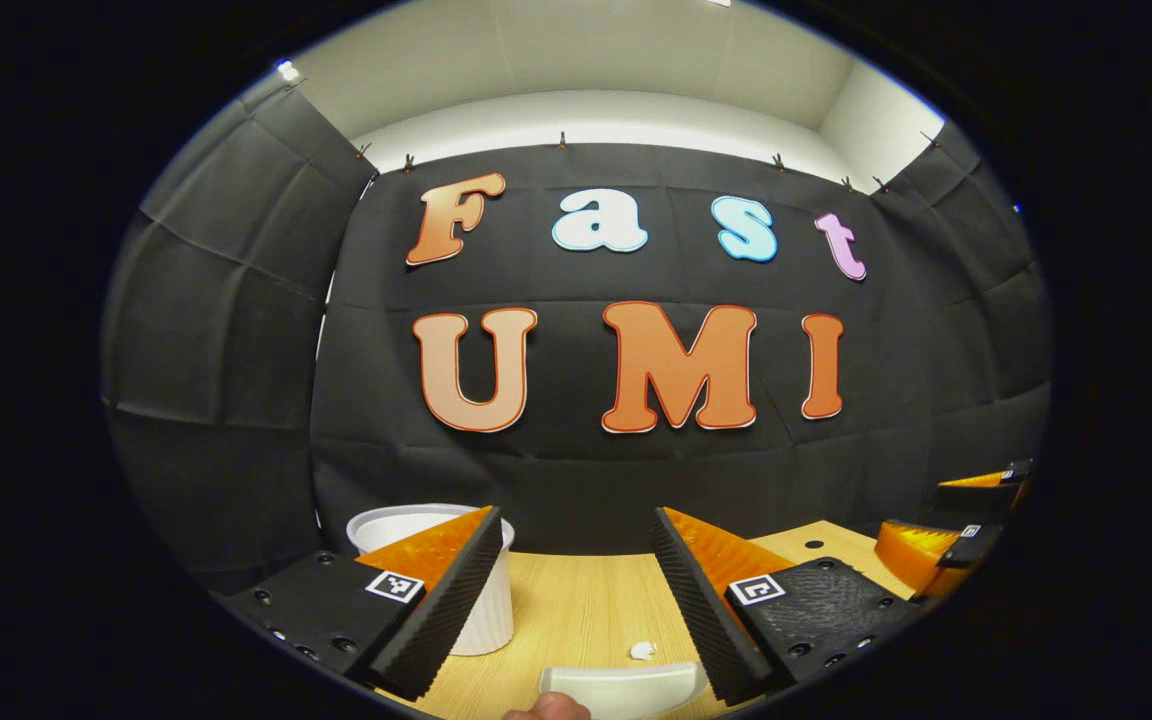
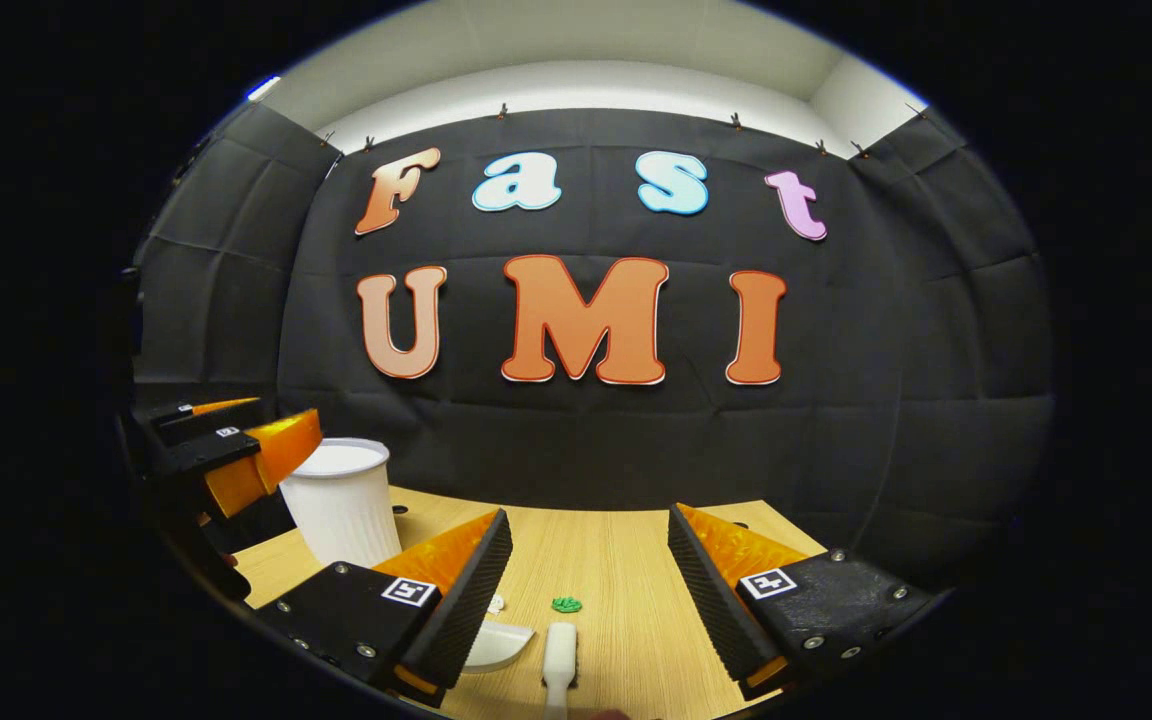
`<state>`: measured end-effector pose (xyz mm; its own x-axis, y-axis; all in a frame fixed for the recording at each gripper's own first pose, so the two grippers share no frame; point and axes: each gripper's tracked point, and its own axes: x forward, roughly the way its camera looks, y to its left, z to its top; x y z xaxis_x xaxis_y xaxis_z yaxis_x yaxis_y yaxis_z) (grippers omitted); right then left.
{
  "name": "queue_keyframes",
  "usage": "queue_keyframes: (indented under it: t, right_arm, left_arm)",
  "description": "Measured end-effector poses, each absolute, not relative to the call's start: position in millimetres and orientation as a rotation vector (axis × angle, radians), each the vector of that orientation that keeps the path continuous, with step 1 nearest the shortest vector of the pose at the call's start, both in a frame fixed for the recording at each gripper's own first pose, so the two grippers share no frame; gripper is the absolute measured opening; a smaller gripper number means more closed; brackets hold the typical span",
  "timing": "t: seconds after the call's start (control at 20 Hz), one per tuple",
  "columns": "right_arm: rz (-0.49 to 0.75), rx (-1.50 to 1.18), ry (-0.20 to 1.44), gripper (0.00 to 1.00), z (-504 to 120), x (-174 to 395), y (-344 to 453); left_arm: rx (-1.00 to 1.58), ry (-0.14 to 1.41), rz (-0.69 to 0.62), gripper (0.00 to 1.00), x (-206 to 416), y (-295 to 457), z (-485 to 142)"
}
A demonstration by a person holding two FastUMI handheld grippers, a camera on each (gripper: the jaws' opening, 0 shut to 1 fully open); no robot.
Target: Pick up the small broom and dustpan from the desktop, sweep the trash into the dustpan with the broom, and then empty the trash into the garbage bin.
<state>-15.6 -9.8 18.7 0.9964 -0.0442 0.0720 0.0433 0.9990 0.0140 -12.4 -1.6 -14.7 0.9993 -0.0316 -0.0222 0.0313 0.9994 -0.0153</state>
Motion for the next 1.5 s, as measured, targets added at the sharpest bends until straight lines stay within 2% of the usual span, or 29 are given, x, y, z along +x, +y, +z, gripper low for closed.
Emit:
queue_keyframes:
  t: [0.25, 1.15, 1.5]
  right_arm:
    - [-0.075, -0.001, -0.087, 0.94, 18, -17, -12]
    - [-0.052, 0.003, -0.021, 0.94, 0, -9, -9]
    - [-0.028, -0.012, 0.049, 0.94, -22, -5, -1]
  left_arm:
    - [-0.011, 0.031, -0.055, 0.95, -16, -5, -25]
    - [0.024, 0.103, -0.037, 0.95, -15, -6, -50]
    - [0.010, 0.197, -0.077, 0.95, -13, -19, -75]
